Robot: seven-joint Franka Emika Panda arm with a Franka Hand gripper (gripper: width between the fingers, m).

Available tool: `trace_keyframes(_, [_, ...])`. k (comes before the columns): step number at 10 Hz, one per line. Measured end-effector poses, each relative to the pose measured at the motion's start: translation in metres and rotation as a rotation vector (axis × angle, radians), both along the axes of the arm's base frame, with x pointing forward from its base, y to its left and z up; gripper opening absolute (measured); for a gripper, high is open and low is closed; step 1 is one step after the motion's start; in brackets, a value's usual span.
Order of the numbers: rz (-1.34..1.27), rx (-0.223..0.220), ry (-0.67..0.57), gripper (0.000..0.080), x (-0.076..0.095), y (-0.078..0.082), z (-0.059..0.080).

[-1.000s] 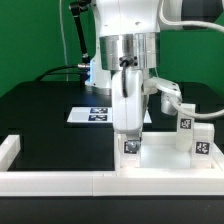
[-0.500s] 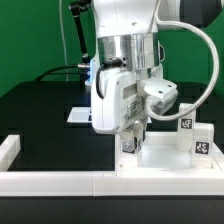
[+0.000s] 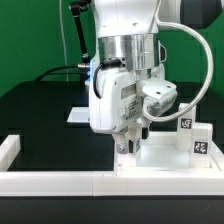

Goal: Assemble square table

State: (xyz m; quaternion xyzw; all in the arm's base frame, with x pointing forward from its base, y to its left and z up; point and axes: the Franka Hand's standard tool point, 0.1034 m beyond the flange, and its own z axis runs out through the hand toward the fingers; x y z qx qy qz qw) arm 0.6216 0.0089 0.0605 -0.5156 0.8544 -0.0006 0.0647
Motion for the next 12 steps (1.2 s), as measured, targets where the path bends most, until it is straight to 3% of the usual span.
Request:
trace_keyframes(1, [0.071, -0.006, -0.005, 0.0637, -0.002, 0.003, 0.001])
trace_keyframes(2, [0.093, 0.001, -0.014, 0.0637, -0.001, 0.008, 0.012])
trace_keyframes(4, [0.097, 0.049, -0.072, 0.0649, 0.002, 0.014, 0.07])
trace_keyframes(5, [0.085, 0.069, -0.071, 0.0649, -0.002, 0.017, 0.086])
trace_keyframes(6, [0.085, 0.081, -0.068, 0.0649, 0.005, 0.02, 0.096])
trace_keyframes(8, [0.092, 0.072, -0.071, 0.0649, 0.005, 0.019, 0.087])
trace_keyframes(12, [0.092, 0.072, -0.069, 0.0649, 0.005, 0.019, 0.086])
